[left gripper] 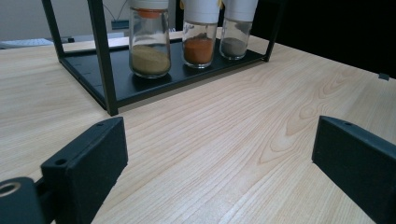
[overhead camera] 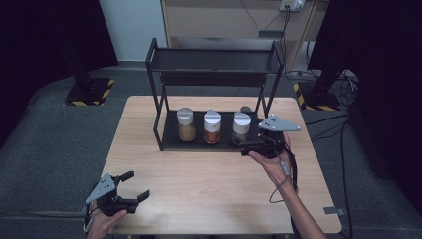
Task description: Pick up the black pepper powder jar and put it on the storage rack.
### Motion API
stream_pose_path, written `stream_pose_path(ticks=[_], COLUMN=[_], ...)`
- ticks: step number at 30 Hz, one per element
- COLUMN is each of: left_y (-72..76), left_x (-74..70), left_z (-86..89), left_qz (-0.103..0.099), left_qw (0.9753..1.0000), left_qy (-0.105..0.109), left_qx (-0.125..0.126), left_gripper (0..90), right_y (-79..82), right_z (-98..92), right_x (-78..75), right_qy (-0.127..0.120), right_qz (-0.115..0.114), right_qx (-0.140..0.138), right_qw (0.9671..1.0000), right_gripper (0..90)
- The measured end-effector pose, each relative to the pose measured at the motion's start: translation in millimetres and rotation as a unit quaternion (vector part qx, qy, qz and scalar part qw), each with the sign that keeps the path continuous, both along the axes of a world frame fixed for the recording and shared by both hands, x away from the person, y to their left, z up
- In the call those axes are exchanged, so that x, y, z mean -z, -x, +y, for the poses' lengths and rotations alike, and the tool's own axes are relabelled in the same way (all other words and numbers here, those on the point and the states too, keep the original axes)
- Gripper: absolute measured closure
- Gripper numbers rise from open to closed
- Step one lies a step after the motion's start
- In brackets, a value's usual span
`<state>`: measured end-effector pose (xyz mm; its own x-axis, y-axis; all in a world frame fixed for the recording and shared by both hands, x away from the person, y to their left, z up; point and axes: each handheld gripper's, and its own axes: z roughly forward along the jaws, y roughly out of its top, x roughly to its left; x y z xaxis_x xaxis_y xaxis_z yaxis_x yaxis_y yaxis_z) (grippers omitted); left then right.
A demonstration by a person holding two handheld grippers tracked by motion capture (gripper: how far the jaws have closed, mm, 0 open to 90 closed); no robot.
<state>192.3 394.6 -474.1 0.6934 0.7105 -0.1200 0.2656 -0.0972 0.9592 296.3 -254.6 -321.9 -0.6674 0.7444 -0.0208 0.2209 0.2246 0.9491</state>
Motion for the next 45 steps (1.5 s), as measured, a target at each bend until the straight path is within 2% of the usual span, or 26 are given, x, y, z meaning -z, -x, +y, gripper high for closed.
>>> stream_pose_path(ticks=[12,23,29,39,45], left_y=[0.5,0.7,0.8,1.0,1.1], left_x=[-0.3,-0.8,-0.9,-0.9,-0.7], left_z=[-0.2,-0.7,-0.9,-1.1,-1.0], left_qz=[-0.001,-0.002,-0.003,-0.003,-0.003], left_qw=[1.0,1.0,1.0,1.0,1.0], left_qy=[-0.002,-0.004,-0.005,-0.005,-0.005], left_qx=[0.002,0.003,0.003,0.003,0.002], left_gripper=[2.3,2.3,2.3,2.2,2.2], right_y=[24.9,55.1,75.5,93.8,99.2], right_z=[-12.7,-38.6,-56.3,-76.8,-85.9], right_x=[6.2,12.9,19.2,36.4,45.6], right_qy=[0.005,-0.001,-0.004,-0.006,-0.006], right_qz=[0.001,-0.001,-0.005,0.005,0.014], right_qx=[-0.007,-0.009,-0.003,0.014,0.029], right_qw=[1.0,1.0,1.0,0.9999,0.9995], right_gripper=[3.9,4.0,4.0,4.0,4.1])
